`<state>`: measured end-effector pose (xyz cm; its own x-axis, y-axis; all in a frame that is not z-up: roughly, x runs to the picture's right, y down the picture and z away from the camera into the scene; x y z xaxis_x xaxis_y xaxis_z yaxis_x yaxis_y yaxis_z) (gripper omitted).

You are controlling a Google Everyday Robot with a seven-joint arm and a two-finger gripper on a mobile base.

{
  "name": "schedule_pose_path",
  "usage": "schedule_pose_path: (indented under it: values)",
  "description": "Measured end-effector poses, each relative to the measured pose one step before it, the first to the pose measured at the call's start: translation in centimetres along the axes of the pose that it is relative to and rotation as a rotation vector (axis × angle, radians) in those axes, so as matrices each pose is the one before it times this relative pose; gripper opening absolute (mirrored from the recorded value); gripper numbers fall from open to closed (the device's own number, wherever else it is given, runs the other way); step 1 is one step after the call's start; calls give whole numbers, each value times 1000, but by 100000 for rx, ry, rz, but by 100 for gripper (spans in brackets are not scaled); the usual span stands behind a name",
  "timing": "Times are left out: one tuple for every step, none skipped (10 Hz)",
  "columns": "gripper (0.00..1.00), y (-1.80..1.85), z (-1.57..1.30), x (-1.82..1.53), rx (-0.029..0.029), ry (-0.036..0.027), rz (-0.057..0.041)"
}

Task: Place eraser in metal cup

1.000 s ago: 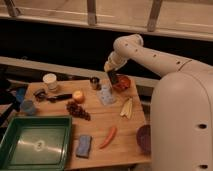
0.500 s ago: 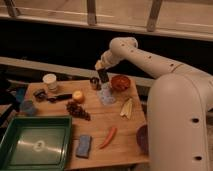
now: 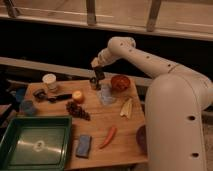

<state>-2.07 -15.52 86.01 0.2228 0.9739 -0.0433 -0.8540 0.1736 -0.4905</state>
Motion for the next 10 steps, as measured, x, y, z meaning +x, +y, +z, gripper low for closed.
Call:
schedule_pose_path:
  values:
    - [0, 343, 152, -91, -356, 44, -303]
    - [0, 46, 65, 72, 18, 152, -168]
    - [0, -150, 3, -32, 722, -461, -469]
    - [0, -380, 379, -13, 856, -770, -104]
    - [0, 113, 598, -143, -260, -457, -80]
    - [0, 218, 635, -60, -515, -40, -251]
    - [0, -2, 800, -38, -919, -164, 34]
    - [0, -182, 613, 32, -612, -40, 245]
    - [0, -172, 400, -64, -470, -215, 266]
    - [0, -50, 640, 2, -693, -117, 189]
